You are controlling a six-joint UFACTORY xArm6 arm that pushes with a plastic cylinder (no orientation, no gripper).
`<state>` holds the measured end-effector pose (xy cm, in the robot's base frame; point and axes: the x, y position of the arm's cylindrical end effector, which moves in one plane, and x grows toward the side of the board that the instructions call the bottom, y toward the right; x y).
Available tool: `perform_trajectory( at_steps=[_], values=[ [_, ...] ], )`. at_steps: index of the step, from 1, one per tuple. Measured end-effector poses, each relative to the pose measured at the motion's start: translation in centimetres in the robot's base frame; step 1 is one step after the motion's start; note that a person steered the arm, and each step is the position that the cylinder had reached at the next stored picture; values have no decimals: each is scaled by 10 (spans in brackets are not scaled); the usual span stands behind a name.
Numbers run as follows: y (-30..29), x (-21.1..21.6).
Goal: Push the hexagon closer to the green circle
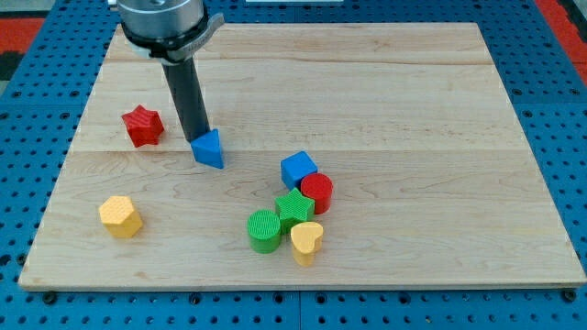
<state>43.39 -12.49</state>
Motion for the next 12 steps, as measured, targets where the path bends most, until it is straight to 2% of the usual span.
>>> perform_trajectory(
  at_steps=[1, 2, 3, 4, 5, 6, 7, 8, 9, 10, 12],
  values=[
    [10, 20],
    [42, 53],
    [74, 69],
    [13, 55],
    [-76, 46],
    [-117, 63],
    [-117, 110],
    [-116, 133],
    [-110, 110],
    [-57, 108],
    [6, 108]
  ],
)
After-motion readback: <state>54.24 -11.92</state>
